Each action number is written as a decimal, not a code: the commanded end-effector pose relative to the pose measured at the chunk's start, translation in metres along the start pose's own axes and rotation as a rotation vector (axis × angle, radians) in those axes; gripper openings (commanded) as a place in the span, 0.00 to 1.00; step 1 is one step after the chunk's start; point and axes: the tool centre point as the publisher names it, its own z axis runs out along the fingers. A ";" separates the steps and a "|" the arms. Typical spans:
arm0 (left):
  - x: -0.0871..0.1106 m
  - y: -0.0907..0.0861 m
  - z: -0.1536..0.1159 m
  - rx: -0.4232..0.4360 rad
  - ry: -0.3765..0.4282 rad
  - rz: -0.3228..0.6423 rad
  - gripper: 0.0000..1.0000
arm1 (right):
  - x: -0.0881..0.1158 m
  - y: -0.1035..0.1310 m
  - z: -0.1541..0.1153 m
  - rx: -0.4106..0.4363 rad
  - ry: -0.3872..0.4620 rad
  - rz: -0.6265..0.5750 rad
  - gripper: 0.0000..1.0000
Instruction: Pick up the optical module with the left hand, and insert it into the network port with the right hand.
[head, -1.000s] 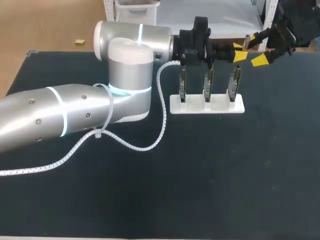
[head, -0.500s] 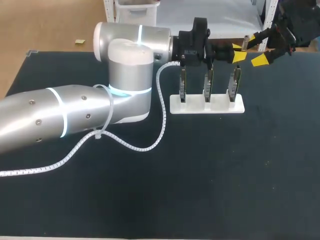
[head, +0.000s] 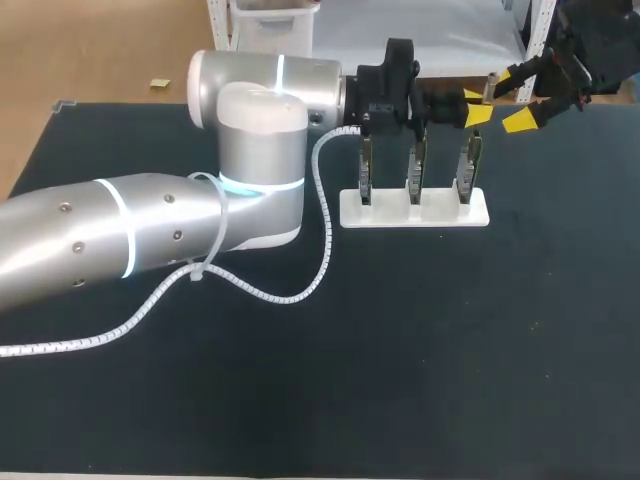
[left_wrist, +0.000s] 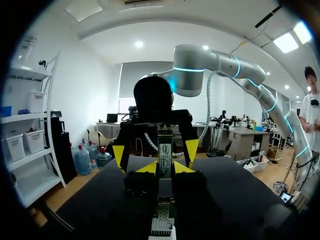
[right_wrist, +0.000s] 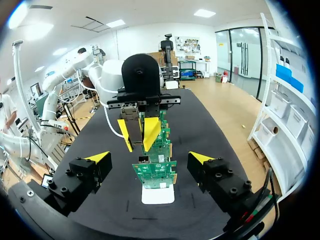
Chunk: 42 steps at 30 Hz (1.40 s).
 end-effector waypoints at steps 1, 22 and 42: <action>0.001 -0.001 0.000 -0.005 -0.002 0.001 0.00 | -0.003 -0.004 -0.003 0.016 0.005 -0.005 1.00; 0.001 -0.001 0.000 -0.005 -0.002 0.001 0.00 | -0.043 0.001 -0.014 0.024 -0.003 -0.052 1.00; 0.001 -0.001 0.000 -0.005 -0.002 0.001 0.00 | -0.057 0.012 -0.007 0.023 0.033 -0.015 1.00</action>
